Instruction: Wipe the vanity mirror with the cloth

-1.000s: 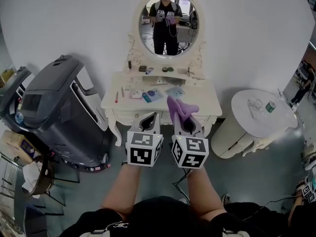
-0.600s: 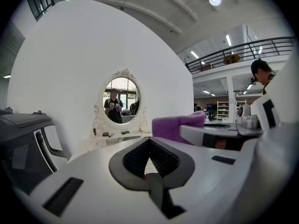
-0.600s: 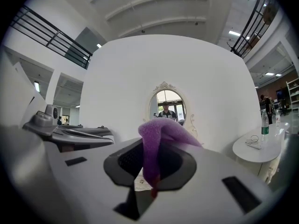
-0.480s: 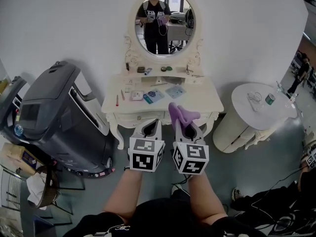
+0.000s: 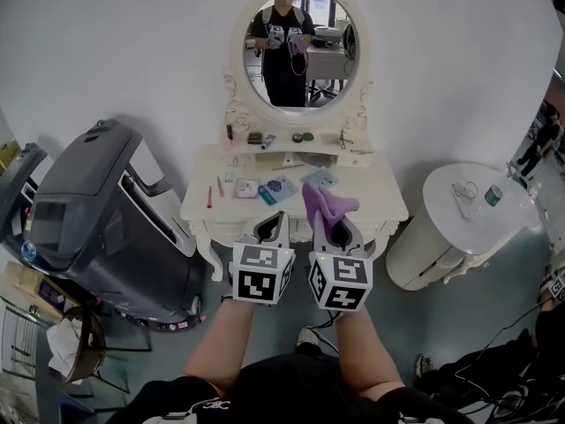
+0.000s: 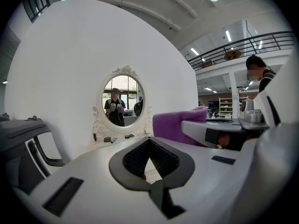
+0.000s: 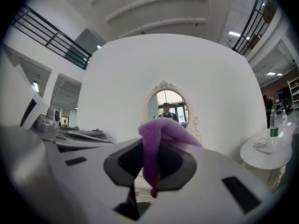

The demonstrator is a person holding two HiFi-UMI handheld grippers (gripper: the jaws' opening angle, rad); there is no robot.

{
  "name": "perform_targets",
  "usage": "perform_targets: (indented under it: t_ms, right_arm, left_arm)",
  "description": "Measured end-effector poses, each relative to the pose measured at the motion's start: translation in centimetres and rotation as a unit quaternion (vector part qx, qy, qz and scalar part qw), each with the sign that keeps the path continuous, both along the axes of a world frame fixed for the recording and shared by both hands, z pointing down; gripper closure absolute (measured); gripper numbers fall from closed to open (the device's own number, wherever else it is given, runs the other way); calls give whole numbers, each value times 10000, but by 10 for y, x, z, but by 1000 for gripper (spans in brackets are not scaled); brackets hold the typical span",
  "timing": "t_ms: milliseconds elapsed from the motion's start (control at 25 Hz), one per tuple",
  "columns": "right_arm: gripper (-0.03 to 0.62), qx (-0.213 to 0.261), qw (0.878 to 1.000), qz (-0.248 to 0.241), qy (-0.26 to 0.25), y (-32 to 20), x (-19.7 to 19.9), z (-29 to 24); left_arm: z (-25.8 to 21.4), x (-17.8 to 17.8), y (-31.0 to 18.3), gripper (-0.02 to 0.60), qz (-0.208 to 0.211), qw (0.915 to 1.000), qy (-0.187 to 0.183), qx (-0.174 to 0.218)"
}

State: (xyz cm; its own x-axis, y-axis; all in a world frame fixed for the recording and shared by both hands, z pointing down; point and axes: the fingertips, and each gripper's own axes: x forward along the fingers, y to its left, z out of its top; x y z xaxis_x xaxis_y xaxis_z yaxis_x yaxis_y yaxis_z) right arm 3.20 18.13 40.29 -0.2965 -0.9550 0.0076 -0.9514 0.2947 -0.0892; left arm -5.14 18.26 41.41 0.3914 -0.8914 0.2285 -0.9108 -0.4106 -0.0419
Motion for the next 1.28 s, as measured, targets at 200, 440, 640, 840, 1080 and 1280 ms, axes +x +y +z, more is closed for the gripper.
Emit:
perform_targets:
  t_ms: [200, 440, 640, 840, 1080, 1280]
  right_arm:
    - [539, 30, 9999, -126, 59, -48, 6, -9]
    - [539, 28, 9996, -241, 107, -95, 21, -10]
    - [539, -9, 9993, -374, 81, -132, 38, -7]
    - [539, -23, 9986, -530, 59, -163, 50, -5]
    - [539, -157, 9979, -622, -63, -192, 66, 8]
    - [539, -237, 9969, -737, -109, -214, 65, 14]
  left_arm:
    - [-11, 5, -46, 584, -146, 9999, 53, 72]
    - [-10, 23, -94, 584, -230, 9997, 36, 37]
    - [-9, 40, -131, 584, -311, 9995, 21, 34]
    - [-8, 55, -162, 584, -398, 9992, -26, 24]
    - [5, 64, -189, 584, -534, 9985, -70, -118]
    - [8, 66, -210, 584, -579, 9981, -108, -165]
